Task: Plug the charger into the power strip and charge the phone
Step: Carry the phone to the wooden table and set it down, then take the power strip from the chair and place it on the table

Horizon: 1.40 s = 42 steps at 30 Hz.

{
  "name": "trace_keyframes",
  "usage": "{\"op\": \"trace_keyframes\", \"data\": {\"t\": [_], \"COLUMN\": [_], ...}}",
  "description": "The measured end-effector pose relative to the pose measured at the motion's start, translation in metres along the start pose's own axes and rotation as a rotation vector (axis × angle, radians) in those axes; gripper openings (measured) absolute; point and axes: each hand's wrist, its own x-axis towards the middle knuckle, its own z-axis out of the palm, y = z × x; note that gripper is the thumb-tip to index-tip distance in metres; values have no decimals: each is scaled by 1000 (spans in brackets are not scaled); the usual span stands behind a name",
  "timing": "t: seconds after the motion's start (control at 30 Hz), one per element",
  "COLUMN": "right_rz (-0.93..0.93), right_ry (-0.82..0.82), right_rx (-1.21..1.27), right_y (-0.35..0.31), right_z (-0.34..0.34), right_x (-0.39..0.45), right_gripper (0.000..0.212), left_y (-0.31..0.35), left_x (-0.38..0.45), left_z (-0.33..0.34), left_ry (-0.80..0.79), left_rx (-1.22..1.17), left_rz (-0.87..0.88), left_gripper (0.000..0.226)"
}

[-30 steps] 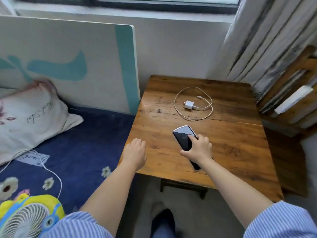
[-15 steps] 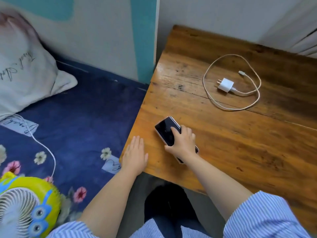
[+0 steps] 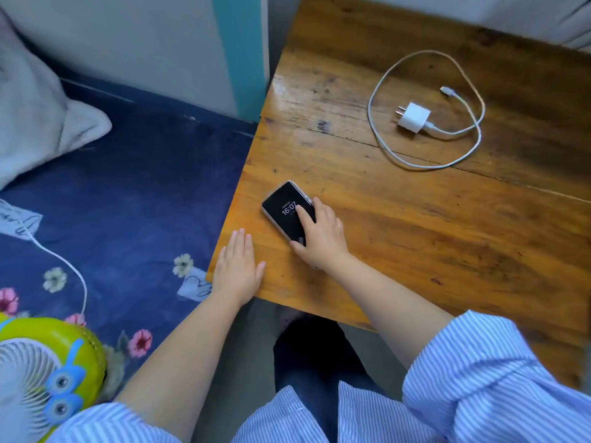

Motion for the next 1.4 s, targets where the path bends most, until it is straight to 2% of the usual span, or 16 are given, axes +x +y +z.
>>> {"op": "trace_keyframes", "data": {"t": [0.13, 0.27, 0.57, 0.7, 1.13, 1.4], "right_rz": [39, 120, 383, 453, 500, 500], "right_ry": [6, 132, 451, 551, 738, 746], "right_rx": [11, 39, 97, 70, -21, -43], "right_y": [18, 46, 160, 221, 446, 533], "right_z": [-26, -57, -136, -168, -264, -317], "right_x": [-24, -57, -170, -224, -383, -381], "right_gripper": [59, 49, 43, 43, 44, 44], "left_y": [27, 81, 254, 330, 592, 693], "left_x": [6, 11, -24, -46, -118, -100], "left_z": [-32, -67, -115, -126, -115, -129], "left_ry": [57, 132, 294, 359, 522, 552], "left_rx": [80, 155, 364, 404, 263, 244], "left_rz": [79, 229, 592, 685, 728, 693], "left_gripper": [64, 63, 61, 60, 65, 68]}}
